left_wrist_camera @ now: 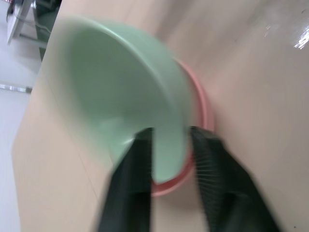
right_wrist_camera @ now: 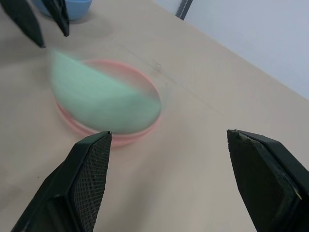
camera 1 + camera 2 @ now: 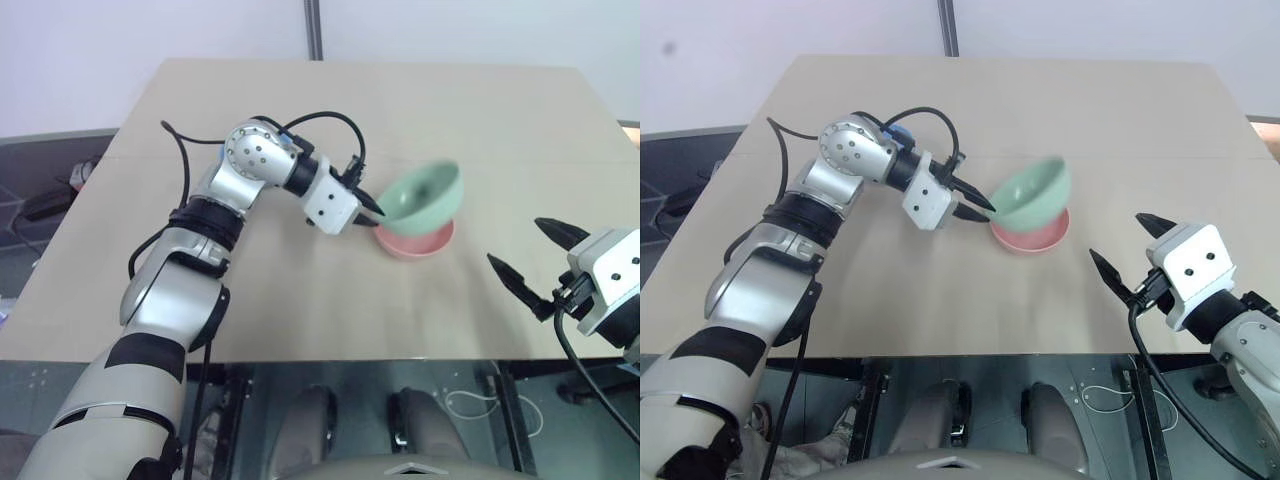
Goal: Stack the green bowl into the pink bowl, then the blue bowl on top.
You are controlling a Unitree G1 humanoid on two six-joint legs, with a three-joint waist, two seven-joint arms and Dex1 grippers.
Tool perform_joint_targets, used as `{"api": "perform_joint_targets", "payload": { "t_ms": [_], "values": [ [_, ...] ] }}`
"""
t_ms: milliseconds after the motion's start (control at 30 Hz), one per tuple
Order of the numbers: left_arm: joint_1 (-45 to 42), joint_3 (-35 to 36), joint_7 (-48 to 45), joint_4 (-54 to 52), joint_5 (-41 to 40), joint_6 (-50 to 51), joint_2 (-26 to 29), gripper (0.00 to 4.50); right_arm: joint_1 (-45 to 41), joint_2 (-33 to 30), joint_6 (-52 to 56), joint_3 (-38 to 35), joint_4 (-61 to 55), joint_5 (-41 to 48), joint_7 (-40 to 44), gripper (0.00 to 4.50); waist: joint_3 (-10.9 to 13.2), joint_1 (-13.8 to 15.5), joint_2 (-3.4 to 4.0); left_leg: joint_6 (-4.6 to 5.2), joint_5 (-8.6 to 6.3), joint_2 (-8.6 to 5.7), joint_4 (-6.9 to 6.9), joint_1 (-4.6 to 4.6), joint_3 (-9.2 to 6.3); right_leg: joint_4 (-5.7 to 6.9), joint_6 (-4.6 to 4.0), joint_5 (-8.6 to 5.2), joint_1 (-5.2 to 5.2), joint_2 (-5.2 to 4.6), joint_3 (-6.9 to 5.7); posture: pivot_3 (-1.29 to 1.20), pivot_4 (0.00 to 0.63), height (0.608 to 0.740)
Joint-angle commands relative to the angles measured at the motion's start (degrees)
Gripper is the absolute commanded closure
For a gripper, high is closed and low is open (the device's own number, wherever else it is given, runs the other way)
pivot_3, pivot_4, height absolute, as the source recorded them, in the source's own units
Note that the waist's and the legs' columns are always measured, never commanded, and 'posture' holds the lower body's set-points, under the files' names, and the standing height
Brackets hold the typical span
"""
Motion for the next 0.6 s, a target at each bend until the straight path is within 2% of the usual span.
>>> {"api": "perform_joint_targets", "payload": {
  "t_ms": [33,200,433,600],
  "values": [
    [0.3,1.7,4.3,-3.1,2.3,-1.6,0.1,1.21,0.3,0.4,-0.8,-1.6,-2.1,0.1,-0.2,0.33,0.0,-0.1,0.0,0.01,-0.01,0.0,0.02,0.0,0.0,0.0,0.01,0.0,0.01,0.01,0.0,0.0,0.15,0.74],
    [0.5,6.5,9.4,-7.5,3.7,10.5,6.1,1.21,-1.3,1.4,-1.9,1.0,-2.4,1.6,0.3,0.33,0.0,-0.6,0.01,0.01,-0.01,0.06,0.01,0.0,-0.01,0.07,0.01,0.01,-0.05,0.1,0.05,0.0,0.15,0.74],
    [5.6,9.1,27.8,-6.1,21.0,31.9,19.4,1.21,-5.6,1.6,-6.1,5.6,-1.1,4.5,3.9,0.33,0.0,-1.4,0.05,0.01,-0.01,0.11,-0.03,0.04,-0.01,0.12,0.01,0.0,-0.09,0.16,0.06,0.0,0.15,0.74],
    [8.5,9.3,34.1,-4.5,24.1,39.2,19.4,1.21,-9.4,1.0,-7.1,6.0,2.0,8.1,6.5,0.33,0.1,0.0,-0.08,0.01,-0.01,0.06,0.03,-0.05,-0.07,0.09,0.02,0.0,-0.08,0.02,-0.09,0.0,0.15,0.74]
  ]
}}
